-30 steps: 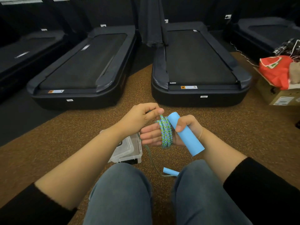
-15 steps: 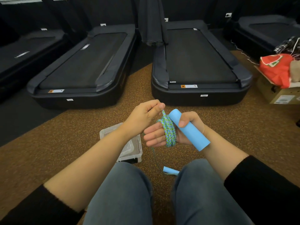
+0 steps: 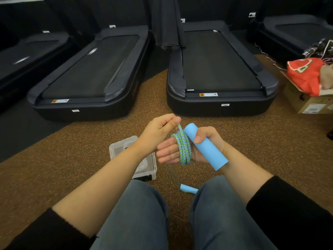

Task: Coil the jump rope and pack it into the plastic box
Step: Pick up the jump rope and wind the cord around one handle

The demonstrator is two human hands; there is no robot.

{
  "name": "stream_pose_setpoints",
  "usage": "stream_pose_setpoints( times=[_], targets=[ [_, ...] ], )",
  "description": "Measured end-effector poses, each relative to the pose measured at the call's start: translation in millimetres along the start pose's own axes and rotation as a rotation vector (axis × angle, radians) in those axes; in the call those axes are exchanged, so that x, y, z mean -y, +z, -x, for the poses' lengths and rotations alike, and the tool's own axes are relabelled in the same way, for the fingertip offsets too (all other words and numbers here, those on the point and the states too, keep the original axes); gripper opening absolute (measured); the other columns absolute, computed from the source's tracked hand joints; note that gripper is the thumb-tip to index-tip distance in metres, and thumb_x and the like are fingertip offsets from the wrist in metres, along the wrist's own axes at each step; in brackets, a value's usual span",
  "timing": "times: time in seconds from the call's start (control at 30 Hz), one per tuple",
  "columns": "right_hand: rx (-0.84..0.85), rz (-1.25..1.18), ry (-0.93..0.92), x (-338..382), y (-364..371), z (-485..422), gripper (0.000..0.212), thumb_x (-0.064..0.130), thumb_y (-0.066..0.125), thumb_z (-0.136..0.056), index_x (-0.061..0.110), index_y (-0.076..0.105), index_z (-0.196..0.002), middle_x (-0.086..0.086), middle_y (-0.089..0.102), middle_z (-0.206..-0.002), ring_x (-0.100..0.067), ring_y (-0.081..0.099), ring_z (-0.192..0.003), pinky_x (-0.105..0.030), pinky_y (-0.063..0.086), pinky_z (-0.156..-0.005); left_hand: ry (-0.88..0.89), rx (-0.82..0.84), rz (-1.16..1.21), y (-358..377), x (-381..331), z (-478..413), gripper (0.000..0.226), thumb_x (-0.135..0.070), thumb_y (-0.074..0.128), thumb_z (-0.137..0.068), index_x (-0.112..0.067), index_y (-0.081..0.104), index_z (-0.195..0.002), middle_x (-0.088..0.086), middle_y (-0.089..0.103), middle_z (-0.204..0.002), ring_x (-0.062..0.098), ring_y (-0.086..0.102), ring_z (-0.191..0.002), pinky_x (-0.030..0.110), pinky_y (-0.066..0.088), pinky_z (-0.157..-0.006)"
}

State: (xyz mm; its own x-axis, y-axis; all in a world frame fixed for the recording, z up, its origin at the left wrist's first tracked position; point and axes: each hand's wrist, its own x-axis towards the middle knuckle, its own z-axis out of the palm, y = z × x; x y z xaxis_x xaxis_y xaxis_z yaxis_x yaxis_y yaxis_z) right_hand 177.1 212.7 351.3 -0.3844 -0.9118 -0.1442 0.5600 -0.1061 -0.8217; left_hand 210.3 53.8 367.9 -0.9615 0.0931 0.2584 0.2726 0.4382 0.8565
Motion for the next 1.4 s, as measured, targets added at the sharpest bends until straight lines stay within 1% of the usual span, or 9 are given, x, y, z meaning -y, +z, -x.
stream_pose_setpoints(
  times=[0.13, 0.27, 0.43, 0.63, 0.8, 1.03, 1.2, 1.27, 1.4],
  targets=[
    [0.104, -0.208, -0.096, 1.4, 1.9, -1.6, 0.062, 0.012, 0.074, -0.048, -0.005, 0.065, -0.106, -0.025, 0.067, -0.105, -0.034, 0.065, -0.099, -0.045, 0.05, -0.094, -0.133, 0.031, 0.021, 1.9, 14.9, 5.2, 0.034, -0.013, 0.036, -0.098, -0.011, 0.05, -0.067, -0.005, 0.047, -0.055, -0.002, 0.044, -0.046, 0.011, 0.039, -0.049],
    [0.328, -0.305, -0.179, 4.2, 10.2, -5.9, 0.067, 0.009, 0.051, -0.07, -0.017, 0.039, -0.131, -0.036, 0.048, -0.131, -0.042, 0.046, -0.126, -0.047, 0.026, -0.113, -0.243, 0.152, -0.005, 9.1, 15.1, 15.8, 0.038, 0.004, 0.033, -0.094, -0.012, 0.061, -0.076, -0.008, 0.051, -0.053, -0.007, 0.046, -0.042, 0.001, 0.032, -0.045],
    [0.264, -0.252, -0.241, 9.0, 4.4, -13.4, 0.081, 0.014, 0.052, -0.068, -0.012, 0.027, -0.14, -0.029, 0.04, -0.142, -0.039, 0.038, -0.134, -0.046, 0.019, -0.116, -0.313, 0.074, -0.056, 21.8, 20.8, 24.3, 0.036, -0.012, 0.033, -0.099, -0.018, 0.039, -0.064, -0.002, 0.031, -0.055, 0.012, 0.025, -0.051, 0.029, 0.021, -0.052],
    [0.149, -0.24, -0.268, 12.2, -0.3, -16.6, 0.091, 0.018, 0.056, -0.066, -0.009, 0.019, -0.145, -0.028, 0.022, -0.152, -0.039, 0.023, -0.141, -0.045, 0.016, -0.118, -0.259, 0.248, -0.309, 15.9, 4.7, 34.7, 0.022, -0.026, 0.035, -0.1, -0.023, 0.054, -0.089, -0.005, 0.055, -0.076, 0.015, 0.05, -0.07, 0.029, 0.04, -0.068],
    [0.088, -0.238, -0.247, 12.7, -8.9, -19.5, 0.094, 0.018, 0.063, -0.062, -0.008, 0.024, -0.143, -0.028, 0.028, -0.15, -0.038, 0.03, -0.139, -0.044, 0.023, -0.116, -0.179, 0.303, -0.514, 1.3, -1.3, 42.0, 0.023, -0.03, 0.037, -0.098, -0.023, 0.058, -0.092, -0.005, 0.062, -0.091, 0.015, 0.058, -0.09, 0.03, 0.042, -0.083],
    [0.021, -0.237, -0.22, 11.5, -9.6, -24.0, 0.1, 0.014, 0.07, -0.053, -0.01, 0.028, -0.141, -0.029, 0.038, -0.143, -0.039, 0.039, -0.133, -0.042, 0.039, -0.107, -0.11, 0.289, -0.606, -6.2, -17.9, 44.2, 0.021, -0.03, 0.043, -0.097, -0.02, 0.055, -0.082, -0.002, 0.061, -0.087, 0.015, 0.055, -0.082, 0.028, 0.037, -0.074],
    [-0.033, -0.088, -0.092, 6.7, -9.2, -16.0, 0.067, 0.014, 0.06, -0.058, -0.005, 0.056, -0.123, -0.022, 0.063, -0.119, -0.031, 0.063, -0.106, -0.039, 0.052, -0.089, -0.084, 0.302, -0.565, -15.0, -26.4, 39.1, 0.022, -0.025, 0.044, -0.096, -0.016, 0.06, -0.084, -0.009, 0.06, -0.084, 0.008, 0.055, -0.08, 0.024, 0.038, -0.076],
    [-0.08, -0.031, -0.035, 3.9, -11.6, -16.0, 0.069, 0.015, 0.069, -0.05, -0.005, 0.056, -0.115, -0.021, 0.062, -0.104, -0.03, 0.063, -0.091, -0.043, 0.047, -0.093, -0.094, 0.279, -0.502, -17.2, -27.9, 34.6, 0.022, -0.024, 0.045, -0.096, -0.013, 0.06, -0.084, -0.012, 0.06, -0.087, 0.005, 0.055, -0.08, 0.024, 0.04, -0.076],
    [-0.156, 0.06, 0.046, -2.1, -18.1, -14.6, 0.069, 0.011, 0.072, -0.044, -0.005, 0.051, -0.109, -0.021, 0.055, -0.106, -0.036, 0.052, -0.101, -0.055, 0.022, -0.114, -0.097, 0.23, -0.478, -21.5, -29.4, 25.8, 0.021, -0.026, 0.047, -0.095, -0.02, 0.055, -0.077, -0.006, 0.057, -0.073, 0.011, 0.053, -0.073, 0.028, 0.041, -0.071]
  ],
)
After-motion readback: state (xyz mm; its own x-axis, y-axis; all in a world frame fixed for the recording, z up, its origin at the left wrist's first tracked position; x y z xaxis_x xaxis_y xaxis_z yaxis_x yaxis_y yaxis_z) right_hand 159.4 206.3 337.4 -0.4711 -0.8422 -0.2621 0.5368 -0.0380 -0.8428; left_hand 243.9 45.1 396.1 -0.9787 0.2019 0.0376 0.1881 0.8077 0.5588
